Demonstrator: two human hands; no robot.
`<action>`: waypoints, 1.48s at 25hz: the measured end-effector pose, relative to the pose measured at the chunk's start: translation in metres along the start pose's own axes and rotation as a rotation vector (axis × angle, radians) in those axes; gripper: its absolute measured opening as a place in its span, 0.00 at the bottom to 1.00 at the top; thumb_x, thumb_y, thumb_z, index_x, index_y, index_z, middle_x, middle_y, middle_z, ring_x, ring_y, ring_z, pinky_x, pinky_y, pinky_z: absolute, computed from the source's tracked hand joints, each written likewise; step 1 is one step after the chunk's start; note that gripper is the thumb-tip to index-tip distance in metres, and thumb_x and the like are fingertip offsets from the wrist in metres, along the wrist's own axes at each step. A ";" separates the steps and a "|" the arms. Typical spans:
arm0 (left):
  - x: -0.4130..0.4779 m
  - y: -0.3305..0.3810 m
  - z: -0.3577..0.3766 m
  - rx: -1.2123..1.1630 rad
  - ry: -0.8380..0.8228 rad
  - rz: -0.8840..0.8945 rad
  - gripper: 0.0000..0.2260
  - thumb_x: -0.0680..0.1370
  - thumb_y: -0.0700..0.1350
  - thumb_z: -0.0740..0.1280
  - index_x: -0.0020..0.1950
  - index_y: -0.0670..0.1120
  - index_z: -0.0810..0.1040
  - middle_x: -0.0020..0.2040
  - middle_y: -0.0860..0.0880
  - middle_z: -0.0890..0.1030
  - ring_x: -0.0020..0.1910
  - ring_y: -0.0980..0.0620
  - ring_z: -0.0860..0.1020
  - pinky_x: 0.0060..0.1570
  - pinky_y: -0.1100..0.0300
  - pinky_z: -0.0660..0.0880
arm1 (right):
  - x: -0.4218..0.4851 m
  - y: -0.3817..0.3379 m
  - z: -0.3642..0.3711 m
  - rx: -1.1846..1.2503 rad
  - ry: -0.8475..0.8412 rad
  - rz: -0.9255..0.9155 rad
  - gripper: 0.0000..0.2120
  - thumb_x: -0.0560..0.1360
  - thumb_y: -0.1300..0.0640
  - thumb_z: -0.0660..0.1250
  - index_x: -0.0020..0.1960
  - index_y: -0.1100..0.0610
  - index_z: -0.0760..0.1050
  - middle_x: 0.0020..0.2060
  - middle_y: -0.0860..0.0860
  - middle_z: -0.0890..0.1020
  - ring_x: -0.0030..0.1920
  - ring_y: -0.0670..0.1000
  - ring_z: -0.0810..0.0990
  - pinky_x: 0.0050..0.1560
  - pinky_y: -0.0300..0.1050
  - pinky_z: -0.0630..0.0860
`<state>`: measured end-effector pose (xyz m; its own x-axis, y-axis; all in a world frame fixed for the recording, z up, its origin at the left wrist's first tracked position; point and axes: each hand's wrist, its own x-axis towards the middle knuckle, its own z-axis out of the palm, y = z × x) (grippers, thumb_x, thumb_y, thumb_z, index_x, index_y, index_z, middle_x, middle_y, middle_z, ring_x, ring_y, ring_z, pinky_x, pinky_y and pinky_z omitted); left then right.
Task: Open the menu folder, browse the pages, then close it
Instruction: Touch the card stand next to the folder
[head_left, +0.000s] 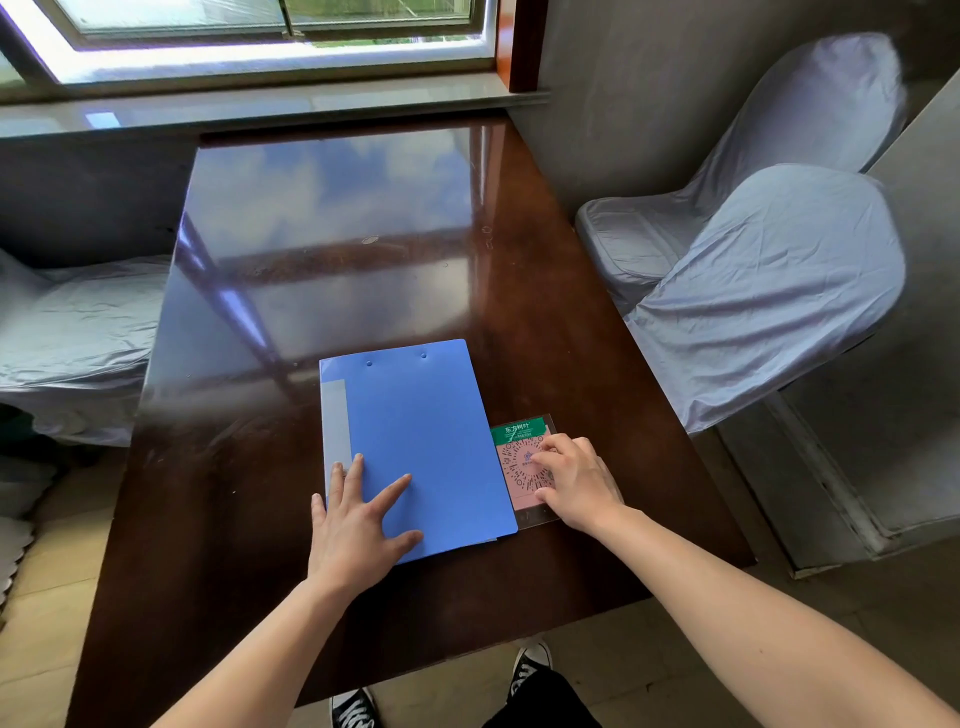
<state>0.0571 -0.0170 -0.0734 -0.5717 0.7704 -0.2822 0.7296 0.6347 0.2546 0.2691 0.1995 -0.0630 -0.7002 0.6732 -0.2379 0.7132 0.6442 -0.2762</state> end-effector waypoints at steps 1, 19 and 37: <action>0.000 0.000 0.000 0.001 -0.001 0.000 0.34 0.71 0.69 0.66 0.75 0.67 0.60 0.82 0.45 0.46 0.80 0.42 0.40 0.76 0.37 0.46 | 0.000 0.000 0.000 -0.004 -0.007 0.002 0.23 0.74 0.50 0.73 0.68 0.52 0.75 0.69 0.50 0.72 0.67 0.53 0.69 0.65 0.49 0.76; 0.003 0.004 -0.002 0.005 0.020 0.003 0.32 0.72 0.68 0.66 0.75 0.67 0.61 0.82 0.45 0.48 0.80 0.41 0.42 0.76 0.36 0.48 | 0.007 -0.002 0.004 -0.036 0.001 -0.001 0.22 0.74 0.48 0.72 0.67 0.48 0.74 0.69 0.50 0.73 0.66 0.53 0.70 0.62 0.50 0.77; -0.001 0.002 -0.001 0.003 0.003 0.020 0.33 0.72 0.67 0.66 0.75 0.66 0.60 0.82 0.45 0.49 0.80 0.41 0.42 0.76 0.37 0.49 | -0.001 -0.006 0.003 0.038 0.025 0.036 0.23 0.77 0.53 0.70 0.70 0.51 0.72 0.67 0.51 0.74 0.65 0.52 0.72 0.63 0.49 0.77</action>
<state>0.0591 -0.0163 -0.0714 -0.5580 0.7834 -0.2739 0.7424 0.6187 0.2570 0.2658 0.1941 -0.0643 -0.6728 0.7049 -0.2247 0.7357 0.6056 -0.3033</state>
